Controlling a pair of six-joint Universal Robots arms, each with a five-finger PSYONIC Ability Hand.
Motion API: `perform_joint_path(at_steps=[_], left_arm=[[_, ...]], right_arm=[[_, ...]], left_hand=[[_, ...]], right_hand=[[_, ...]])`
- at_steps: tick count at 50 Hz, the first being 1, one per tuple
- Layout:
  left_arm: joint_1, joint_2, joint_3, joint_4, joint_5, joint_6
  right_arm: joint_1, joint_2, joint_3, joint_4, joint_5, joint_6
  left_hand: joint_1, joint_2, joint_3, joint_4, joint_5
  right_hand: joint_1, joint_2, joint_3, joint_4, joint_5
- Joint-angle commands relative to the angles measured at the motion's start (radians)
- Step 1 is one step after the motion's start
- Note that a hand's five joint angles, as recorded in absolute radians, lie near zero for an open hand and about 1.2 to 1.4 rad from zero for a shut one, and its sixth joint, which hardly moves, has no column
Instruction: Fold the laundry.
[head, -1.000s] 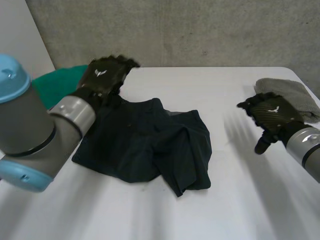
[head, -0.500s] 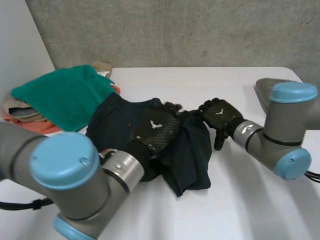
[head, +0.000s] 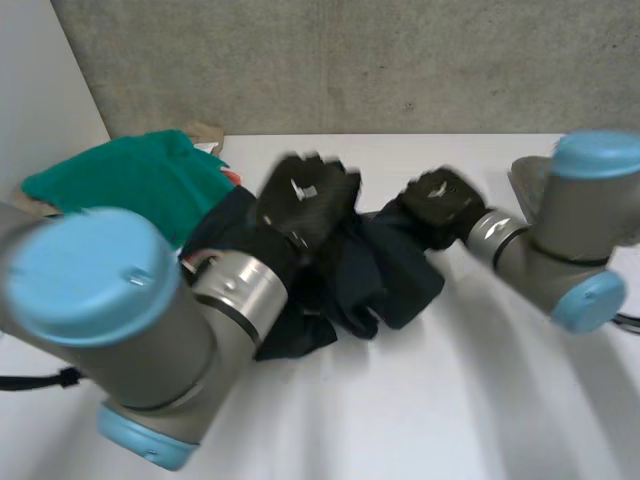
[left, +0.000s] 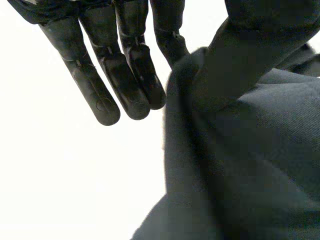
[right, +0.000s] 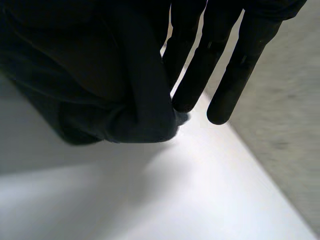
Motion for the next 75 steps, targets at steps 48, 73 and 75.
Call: perform_joint_path(at_steps=[48, 73, 75], left_arm=[[0.391, 0.359, -0.281, -0.104, -0.003, -0.013], [0.429, 0.127, -0.439, -0.146, 0.076, -0.171], [0.431, 0.096, -0.421, -0.118, 0.09, -0.173]], right_arm=[[0.195, -0.334, 0.049, 0.149, 0.197, 0.2], [0.126, -0.061, 0.093, 0.048, 0.085, -0.104], [0.126, -0.047, 0.093, 0.014, 0.085, -0.086]], left_hand=[[-0.708, -0.745, -0.738, -0.748, -0.724], [-0.647, -0.683, -0.676, -0.687, -0.663], [-0.454, -0.49, -0.483, -0.493, -0.469]], right_hand=[[-0.87, -0.933, -0.949, -0.962, -0.94], [-0.621, -0.683, -0.7, -0.713, -0.691], [-0.521, -0.584, -0.6, -0.613, -0.591]])
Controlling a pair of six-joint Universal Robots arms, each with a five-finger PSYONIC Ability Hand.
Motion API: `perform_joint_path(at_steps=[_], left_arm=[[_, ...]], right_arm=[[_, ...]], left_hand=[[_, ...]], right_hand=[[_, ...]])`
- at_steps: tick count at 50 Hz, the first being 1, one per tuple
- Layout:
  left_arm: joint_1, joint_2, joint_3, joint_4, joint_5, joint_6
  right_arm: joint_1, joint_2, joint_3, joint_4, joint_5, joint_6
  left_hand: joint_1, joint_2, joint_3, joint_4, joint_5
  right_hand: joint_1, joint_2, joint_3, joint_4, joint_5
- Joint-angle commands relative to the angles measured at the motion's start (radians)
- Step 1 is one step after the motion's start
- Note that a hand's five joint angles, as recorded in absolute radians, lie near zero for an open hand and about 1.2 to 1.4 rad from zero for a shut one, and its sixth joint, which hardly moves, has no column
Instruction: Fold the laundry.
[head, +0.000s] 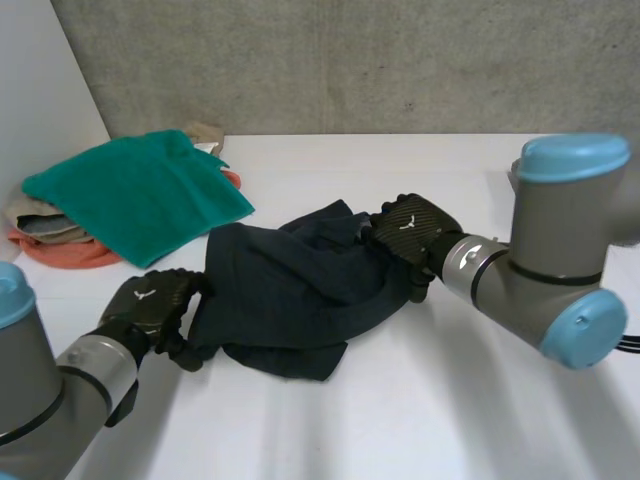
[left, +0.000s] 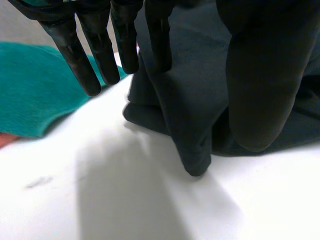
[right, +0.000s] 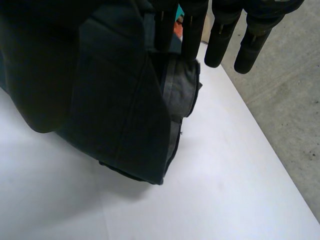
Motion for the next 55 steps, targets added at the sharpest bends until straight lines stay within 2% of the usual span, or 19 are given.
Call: perform_joint_path(at_steps=[1, 2, 3, 4, 5, 10, 13, 18, 25, 29, 33, 42, 45, 53, 55], left_arm=[[0.001, -0.125, 0.064, 0.081, 0.058, -0.01], [0.001, -0.136, 0.069, 0.088, 0.06, -0.01], [0.0, -0.154, 0.081, 0.101, 0.058, -0.01], [0.0, -0.161, 0.087, 0.107, 0.058, -0.01], [-0.002, -0.164, 0.092, 0.112, 0.057, -0.008], [-0.009, -0.144, 0.142, 0.115, 0.045, 0.003], [-0.008, -0.032, 0.21, 0.099, 0.04, 0.009], [0.0, 0.152, 0.338, 0.084, 0.037, 0.018], [0.001, 0.309, 0.599, -0.039, 0.037, 0.015], [0.001, 0.335, 0.748, -0.128, 0.032, 0.015], [0.0, 0.344, 0.863, -0.175, 0.032, 0.013], [0.001, 0.343, 0.937, -0.192, 0.041, 0.013], [0.003, 0.3, 0.922, -0.191, 0.045, 0.013], [0.007, -0.021, 0.961, -0.165, 0.052, 0.016], [-0.002, -0.151, 1.019, -0.137, 0.052, 0.019]], right_arm=[[0.008, 0.077, 0.017, -0.193, 0.0, 0.052], [0.006, 0.091, 0.011, -0.213, 0.0, 0.073], [0.006, 0.096, 0.008, -0.219, -0.001, 0.084], [0.006, 0.097, 0.005, -0.224, -0.001, 0.092], [0.006, 0.097, 0.003, -0.23, 0.0, 0.095], [0.003, 0.045, -0.009, -0.232, -0.001, 0.119], [0.0, -0.014, -0.014, -0.232, -0.001, 0.116], [-0.006, -0.212, -0.067, -0.227, 0.019, 0.147], [-0.009, -0.48, -0.149, -0.219, 0.048, 0.188], [-0.007, -0.587, -0.198, -0.193, 0.091, 0.204], [-0.006, -0.636, -0.258, -0.138, 0.126, 0.222], [-0.007, -0.615, -0.327, 0.0, 0.186, 0.242], [-0.012, -0.552, -0.31, 0.032, 0.192, 0.245], [-0.037, -0.334, -0.293, 0.04, 0.229, 0.331], [-0.052, -0.282, -0.295, 0.035, 0.228, 0.357]], left_hand=[[0.363, 0.375, 0.373, 0.386, 0.392], [0.471, 0.484, 0.481, 0.495, 0.5], [0.754, 0.767, 0.764, 0.778, 0.783], [0.934, 0.947, 0.944, 0.958, 0.963], [0.965, 0.977, 0.975, 0.988, 0.994], [0.965, 0.978, 0.975, 0.989, 0.994], [0.965, 0.978, 0.975, 0.989, 0.994], [0.965, 0.978, 0.975, 0.989, 0.994], [0.965, 0.978, 0.975, 0.989, 0.994], [0.965, 0.978, 0.975, 0.989, 0.994], [0.965, 0.978, 0.975, 0.989, 0.994], [0.965, 0.978, 0.975, 0.989, 0.994], [0.965, 0.978, 0.975, 0.989, 0.994], [0.965, 0.978, 0.975, 0.989, 0.994], [0.965, 0.978, 0.975, 0.989, 0.994]], right_hand=[[0.3, 0.312, 0.293, 0.295, 0.281], [0.478, 0.49, 0.471, 0.473, 0.459], [0.613, 0.625, 0.606, 0.609, 0.594], [0.818, 0.83, 0.811, 0.814, 0.799], [1.046, 1.058, 1.039, 1.041, 1.027], [1.048, 1.06, 1.041, 1.044, 1.029], [1.048, 1.06, 1.041, 1.044, 1.029], [1.048, 1.06, 1.041, 1.044, 1.029], [1.048, 1.06, 1.041, 1.044, 1.029], [1.048, 1.06, 1.041, 1.044, 1.029], [1.048, 1.06, 1.041, 1.044, 1.029], [1.048, 1.06, 1.041, 1.044, 1.029], [1.048, 1.06, 1.041, 1.044, 1.029], [1.048, 1.06, 1.041, 1.044, 1.029], [1.048, 1.06, 1.041, 1.044, 1.029]])
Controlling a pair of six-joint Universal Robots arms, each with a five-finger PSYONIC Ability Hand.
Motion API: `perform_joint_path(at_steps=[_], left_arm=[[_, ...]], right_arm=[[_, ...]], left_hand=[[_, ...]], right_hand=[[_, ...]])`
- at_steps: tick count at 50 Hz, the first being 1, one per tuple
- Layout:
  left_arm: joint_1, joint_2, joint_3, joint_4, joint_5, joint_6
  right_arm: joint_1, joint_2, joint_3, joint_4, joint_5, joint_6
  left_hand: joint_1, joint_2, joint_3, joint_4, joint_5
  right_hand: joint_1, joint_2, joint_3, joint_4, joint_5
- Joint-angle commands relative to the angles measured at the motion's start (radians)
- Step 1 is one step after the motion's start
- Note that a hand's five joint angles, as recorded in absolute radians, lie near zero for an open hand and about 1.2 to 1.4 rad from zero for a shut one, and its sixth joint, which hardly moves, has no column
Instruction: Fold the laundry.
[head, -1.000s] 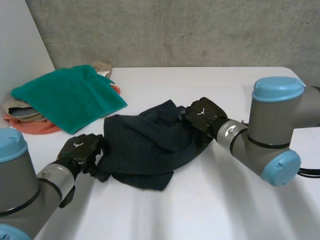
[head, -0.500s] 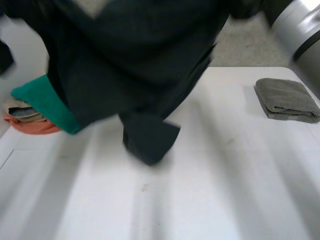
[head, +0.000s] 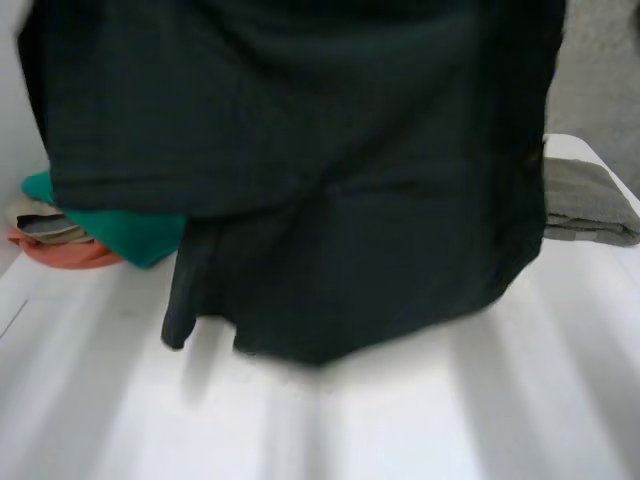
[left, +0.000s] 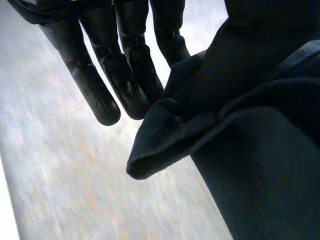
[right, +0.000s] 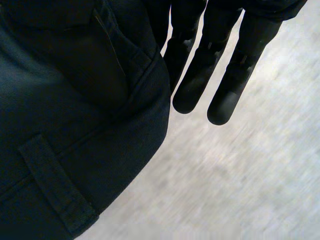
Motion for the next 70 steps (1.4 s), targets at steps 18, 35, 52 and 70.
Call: perform_joint_path(at_steps=[18, 35, 52, 70], left_arm=[[0.006, -1.013, 0.579, 0.401, 0.037, 0.111], [-0.02, -0.587, 0.006, 0.387, -0.012, 0.111], [-0.247, -0.294, -0.683, 0.134, -0.058, 0.016], [-0.198, -0.548, -0.633, 0.243, -0.056, -0.024]], right_arm=[[-0.029, 0.757, -0.091, -0.714, 0.009, 0.21], [-0.144, 0.44, 0.122, -0.254, -0.071, 0.093], [-0.19, 0.357, 0.555, -0.206, -0.274, -0.053], [-0.175, 0.617, 0.5, -0.439, -0.292, -0.06]], left_hand=[[-0.974, -1.022, -1.018, -1.026, -0.994], [-0.974, -1.022, -1.018, -1.026, -0.994], [-0.783, -0.83, -0.827, -0.835, -0.802], [-0.592, -0.64, -0.636, -0.644, -0.612]], right_hand=[[-0.95, -1.001, -1.015, -1.023, -0.965], [-0.95, -1.001, -1.015, -1.023, -0.965], [-0.458, -0.51, -0.524, -0.532, -0.473], [-0.069, -0.12, -0.134, -0.142, -0.083]])
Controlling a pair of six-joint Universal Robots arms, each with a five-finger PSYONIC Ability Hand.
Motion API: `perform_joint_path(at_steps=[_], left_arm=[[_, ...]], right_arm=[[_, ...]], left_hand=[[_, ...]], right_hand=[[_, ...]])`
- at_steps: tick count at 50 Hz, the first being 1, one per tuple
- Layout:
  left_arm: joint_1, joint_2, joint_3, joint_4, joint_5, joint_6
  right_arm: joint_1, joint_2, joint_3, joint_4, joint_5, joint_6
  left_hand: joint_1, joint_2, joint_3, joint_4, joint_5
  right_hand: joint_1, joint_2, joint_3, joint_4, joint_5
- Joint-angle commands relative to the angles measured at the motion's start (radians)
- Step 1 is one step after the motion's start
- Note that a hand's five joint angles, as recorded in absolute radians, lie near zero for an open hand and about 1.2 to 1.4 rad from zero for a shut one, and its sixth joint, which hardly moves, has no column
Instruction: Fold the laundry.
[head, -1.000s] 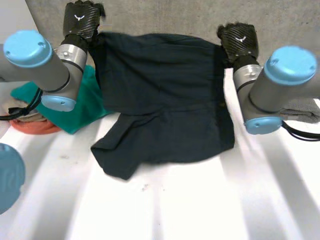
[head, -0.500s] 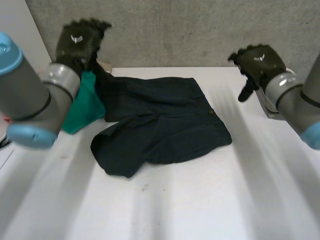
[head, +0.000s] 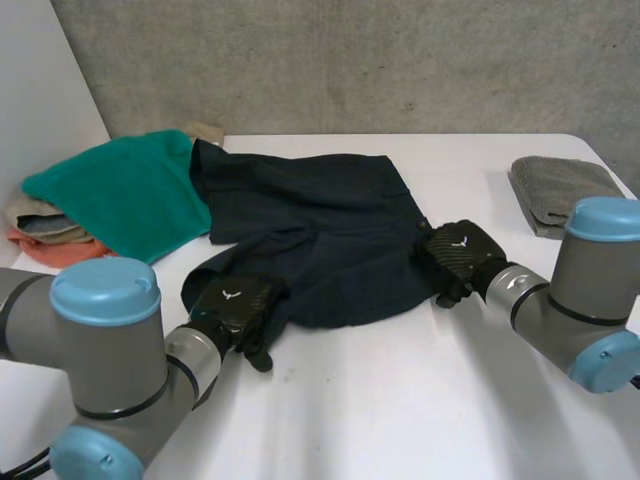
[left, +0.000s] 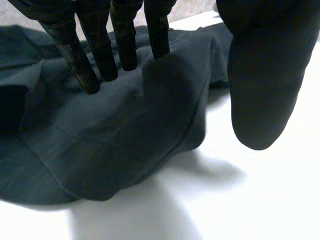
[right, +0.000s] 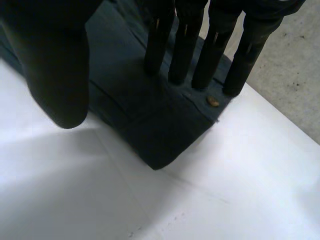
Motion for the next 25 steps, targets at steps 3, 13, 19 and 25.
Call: perform_joint_path(at_steps=[3, 13, 19, 25], left_arm=[[0.031, -0.064, 0.05, 0.054, 0.001, 0.005], [0.019, -0.015, 0.039, 0.127, -0.091, 0.046], [0.015, 0.116, -0.019, 0.041, -0.1, 0.181], [-0.01, 0.267, -0.082, -0.166, -0.097, 0.307]], right_arm=[[0.006, 0.067, -0.049, -0.062, 0.008, -0.006], [0.021, -0.005, -0.024, -0.069, 0.082, -0.008], [0.018, -0.146, 0.052, 0.065, 0.082, -0.129], [0.003, -0.32, 0.15, 0.3, 0.09, -0.331]], left_hand=[[0.477, 0.469, 0.468, 0.468, 0.465], [1.014, 1.007, 1.005, 1.005, 1.003], [1.014, 1.007, 1.005, 1.005, 1.003], [1.014, 1.007, 1.005, 1.005, 1.003]], right_hand=[[0.756, 0.754, 0.752, 0.755, 0.753], [0.757, 0.755, 0.752, 0.755, 0.753], [0.757, 0.755, 0.752, 0.755, 0.753], [0.757, 0.755, 0.752, 0.755, 0.753]])
